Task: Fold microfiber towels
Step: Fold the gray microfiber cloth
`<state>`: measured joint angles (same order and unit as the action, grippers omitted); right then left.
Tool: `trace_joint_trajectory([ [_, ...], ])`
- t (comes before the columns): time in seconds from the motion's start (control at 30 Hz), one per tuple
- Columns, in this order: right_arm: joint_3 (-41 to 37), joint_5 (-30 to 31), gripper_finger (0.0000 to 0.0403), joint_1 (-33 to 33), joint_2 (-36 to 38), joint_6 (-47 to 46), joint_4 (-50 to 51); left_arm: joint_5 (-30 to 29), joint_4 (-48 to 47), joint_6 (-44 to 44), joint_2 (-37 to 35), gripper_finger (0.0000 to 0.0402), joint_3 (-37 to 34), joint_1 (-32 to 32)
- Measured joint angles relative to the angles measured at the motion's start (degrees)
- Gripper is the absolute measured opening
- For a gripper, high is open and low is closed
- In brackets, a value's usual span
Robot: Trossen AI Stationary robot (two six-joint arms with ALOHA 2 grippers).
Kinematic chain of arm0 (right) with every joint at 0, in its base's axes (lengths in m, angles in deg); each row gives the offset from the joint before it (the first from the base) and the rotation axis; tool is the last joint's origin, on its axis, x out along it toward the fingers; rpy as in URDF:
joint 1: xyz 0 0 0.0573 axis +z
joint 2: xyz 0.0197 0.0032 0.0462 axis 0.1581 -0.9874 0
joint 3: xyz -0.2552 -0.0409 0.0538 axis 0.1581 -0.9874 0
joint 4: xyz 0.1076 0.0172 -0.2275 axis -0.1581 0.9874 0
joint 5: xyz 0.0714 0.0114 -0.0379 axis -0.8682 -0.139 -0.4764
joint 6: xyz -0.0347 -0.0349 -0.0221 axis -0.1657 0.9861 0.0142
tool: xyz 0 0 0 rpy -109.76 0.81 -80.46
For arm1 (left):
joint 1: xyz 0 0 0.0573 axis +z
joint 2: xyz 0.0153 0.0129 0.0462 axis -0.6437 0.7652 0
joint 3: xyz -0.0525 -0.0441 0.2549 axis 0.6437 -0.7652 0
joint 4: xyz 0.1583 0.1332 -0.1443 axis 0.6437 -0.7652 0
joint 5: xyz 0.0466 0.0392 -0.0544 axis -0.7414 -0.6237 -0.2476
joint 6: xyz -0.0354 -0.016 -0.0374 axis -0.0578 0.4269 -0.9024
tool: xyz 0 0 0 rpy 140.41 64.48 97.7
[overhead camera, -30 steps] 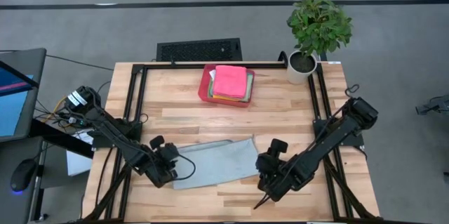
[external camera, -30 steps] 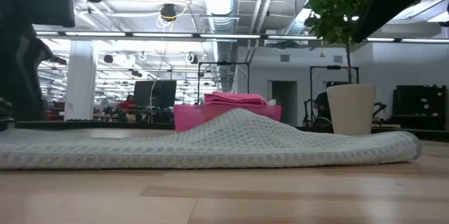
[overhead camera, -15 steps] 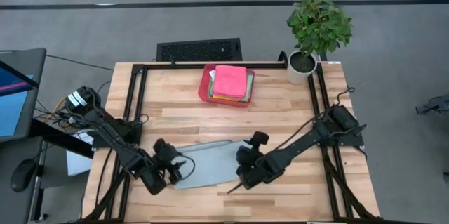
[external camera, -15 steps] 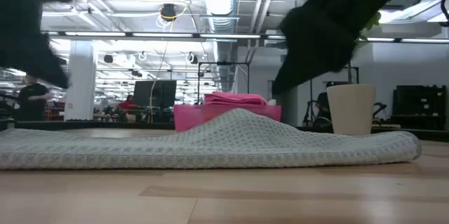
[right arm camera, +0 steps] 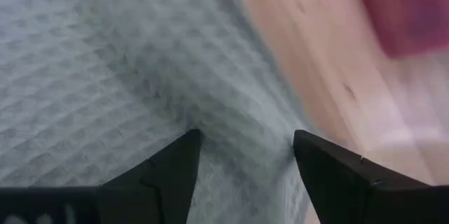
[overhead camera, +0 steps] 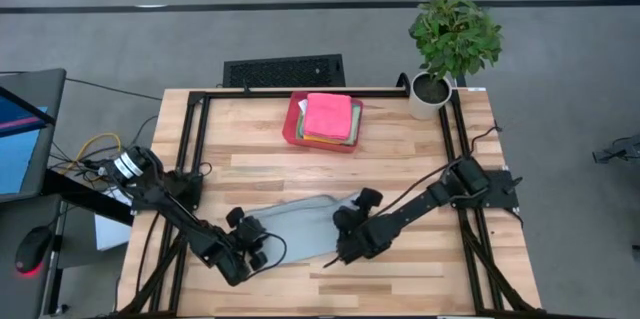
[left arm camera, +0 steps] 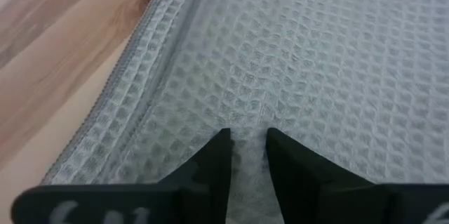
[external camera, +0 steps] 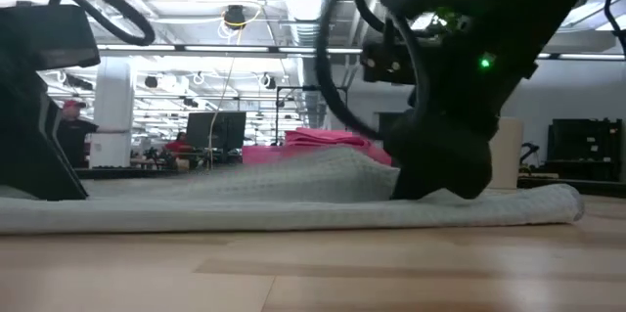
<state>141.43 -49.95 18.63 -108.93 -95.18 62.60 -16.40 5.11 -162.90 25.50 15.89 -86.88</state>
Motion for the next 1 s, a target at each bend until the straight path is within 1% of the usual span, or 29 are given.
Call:
trace_joint_trajectory([
  [0.07, 0.0, 0.3, 0.0258, 0.0, 0.3, -3.2, 3.2, -0.3, -0.1, -1.6, 0.2, 0.0080, 0.0, -0.7],
  [0.17, -0.7, 0.6, 0.0258, 1.0, 2.0, -4.2, 7.5, -1.2, -0.2, -2.4, 0.1, 0.0076, -0.1, -1.5],
  [0.2, -0.8, 1.8, 0.0258, 1.6, 3.1, -4.6, 7.1, -1.2, -0.2, -2.4, -0.1, 0.0075, -0.1, -1.6],
  [0.27, -0.4, 6.0, 0.0258, 3.0, 6.2, -4.7, 5.7, -1.3, -0.2, -2.4, -0.1, 0.0075, -0.2, -1.7],
  [0.33, -0.4, 10.6, 0.0258, 4.4, 8.2, -4.0, 3.7, -1.5, -0.1, -2.4, -0.1, 0.0074, -0.2, -1.7],
  [0.37, -0.5, 11.9, 0.0258, 4.7, 8.4, -2.9, 1.2, -1.6, -0.1, -2.4, -0.1, 0.0074, -0.2, -1.7],
  [0.5, -3.1, 12.9, 0.0258, 4.0, 8.7, 5.3, -12.3, -2.0, 0.0, -2.4, -0.1, 0.0074, -0.2, -1.7],
  [0.57, -5.2, 13.0, 0.0258, 2.8, 8.1, 8.6, -19.1, -2.0, 0.0, -2.4, -0.1, 0.0074, -0.2, -1.7],
  [0.63, -7.4, 12.7, 0.0258, 1.2, 7.7, 9.3, -21.0, -2.0, 0.0, -2.4, -0.1, 0.0074, -0.2, -1.7],
  [0.77, -11.9, 8.9, 0.0258, -2.5, 8.0, 9.6, -29.1, -2.0, 0.0, -2.0, 0.0, 0.0074, -0.2, -1.7],
  [0.87, -15.9, 2.9, 0.0258, -5.0, 7.8, 8.8, -31.9, -2.0, 0.0, -1.8, 0.0, 0.0074, -0.2, -1.8],
  [0.93, -18.0, 1.7, 0.0258, -6.2, 8.2, 5.9, -32.3, -1.9, 0.0, -1.8, 0.0, 0.0074, -0.3, -2.0],
  [1.0, -19.4, 2.6, 0.0258, -6.7, 8.8, 2.7, -30.3, -2.0, 0.0, -1.9, 0.0, 0.0074, -0.3, -2.1],
])
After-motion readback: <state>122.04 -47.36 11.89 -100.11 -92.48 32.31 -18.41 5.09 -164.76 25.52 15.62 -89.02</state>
